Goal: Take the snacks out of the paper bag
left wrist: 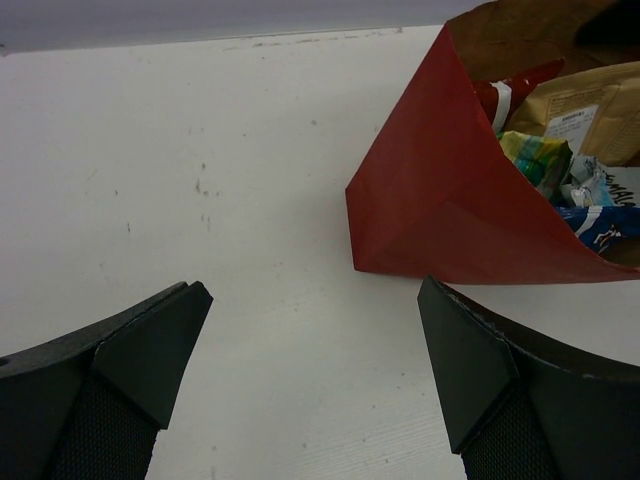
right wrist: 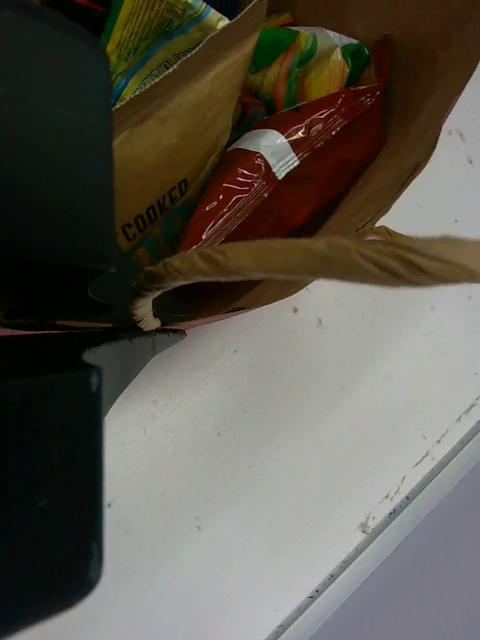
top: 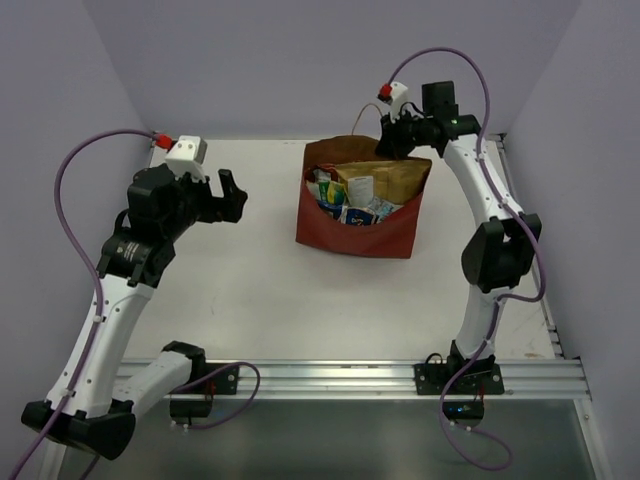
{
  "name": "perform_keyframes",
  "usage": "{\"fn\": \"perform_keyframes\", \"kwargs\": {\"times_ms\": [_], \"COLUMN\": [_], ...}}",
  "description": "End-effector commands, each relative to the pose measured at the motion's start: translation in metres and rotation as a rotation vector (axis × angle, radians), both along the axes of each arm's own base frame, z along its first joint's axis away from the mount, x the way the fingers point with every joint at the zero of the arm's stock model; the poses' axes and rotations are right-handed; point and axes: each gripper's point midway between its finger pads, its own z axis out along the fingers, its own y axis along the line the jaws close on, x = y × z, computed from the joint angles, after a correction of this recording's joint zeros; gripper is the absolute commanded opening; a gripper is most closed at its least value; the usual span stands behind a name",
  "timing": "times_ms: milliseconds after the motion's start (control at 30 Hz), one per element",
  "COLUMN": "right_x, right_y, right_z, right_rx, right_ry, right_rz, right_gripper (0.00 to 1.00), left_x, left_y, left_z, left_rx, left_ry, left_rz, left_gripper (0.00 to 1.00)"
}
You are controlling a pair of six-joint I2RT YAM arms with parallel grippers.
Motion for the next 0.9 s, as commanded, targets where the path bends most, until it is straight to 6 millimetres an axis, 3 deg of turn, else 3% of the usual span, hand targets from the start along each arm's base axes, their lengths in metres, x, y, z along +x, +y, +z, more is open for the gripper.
{"fn": "perform_keyframes", "kwargs": {"times_ms": [0,67,100,267,367,400,433,467,500,533,633,700,733,867], "right_x": [-0.026,-0.029,-0.046,-0.072,-0.092,-0.1,-0.111,-0.115,-0.122,-0.13,-0.141,-0.15,-0.155,-0.168], "right_y": [-0.011,-0.02,-0.025,-0.054,-0.081,-0.086,-0.1,-0.101,-0.101,-0.104,-0.106,-0.115,-0.11,-0.117], "right_z": [0.014,0.027,0.035,0.075,0.076,0.058,0.07,0.072,0.057,0.062,0.047,0.048,0.051,0.078], "right_rx": [-0.004,-0.002,0.017,0.079,0.063,0.075,0.091,0.119,0.137,0.158,0.18,0.177,0.176,0.22], "right_ry": [0.012,-0.039,-0.042,-0.151,-0.212,-0.17,-0.213,-0.229,-0.196,-0.209,-0.166,-0.186,-0.205,-0.299], "right_rz": [-0.053,-0.127,-0.163,-0.409,-0.591,-0.659,-0.735,-0.75,-0.769,-0.793,-0.851,-0.933,-0.936,-1.011], "right_gripper": [0.0,0.0,0.0,0.0,0.0,0.0,0.0,0.0,0.0,0.0,0.0,0.0,0.0,0.0], "left_x": [0.004,0.01,0.011,0.024,0.032,0.035,0.031,0.038,0.041,0.038,0.04,0.044,0.034,0.029], "left_y": [-0.02,-0.026,-0.031,-0.063,-0.092,-0.1,-0.118,-0.13,-0.137,-0.154,-0.185,-0.199,-0.217,-0.258], "left_z": [0.021,0.026,0.028,0.045,0.053,0.057,0.058,0.058,0.058,0.056,0.044,0.033,0.031,0.032], "left_rx": [-0.044,-0.059,-0.077,-0.15,-0.162,-0.164,-0.166,-0.167,-0.175,-0.174,-0.169,-0.145,-0.135,-0.111], "left_ry": [-0.031,-0.022,-0.017,0.007,0.004,-0.007,-0.004,0.003,0.005,0.013,0.053,0.066,0.07,0.055], "left_rz": [-0.09,-0.105,-0.118,-0.202,-0.25,-0.25,-0.29,-0.298,-0.287,-0.319,-0.313,-0.281,-0.314,-0.345], "left_gripper": [1.0,1.0,1.0,1.0,1.0,1.0,1.0,1.0,1.0,1.0,1.0,1.0,1.0,0.99]}}
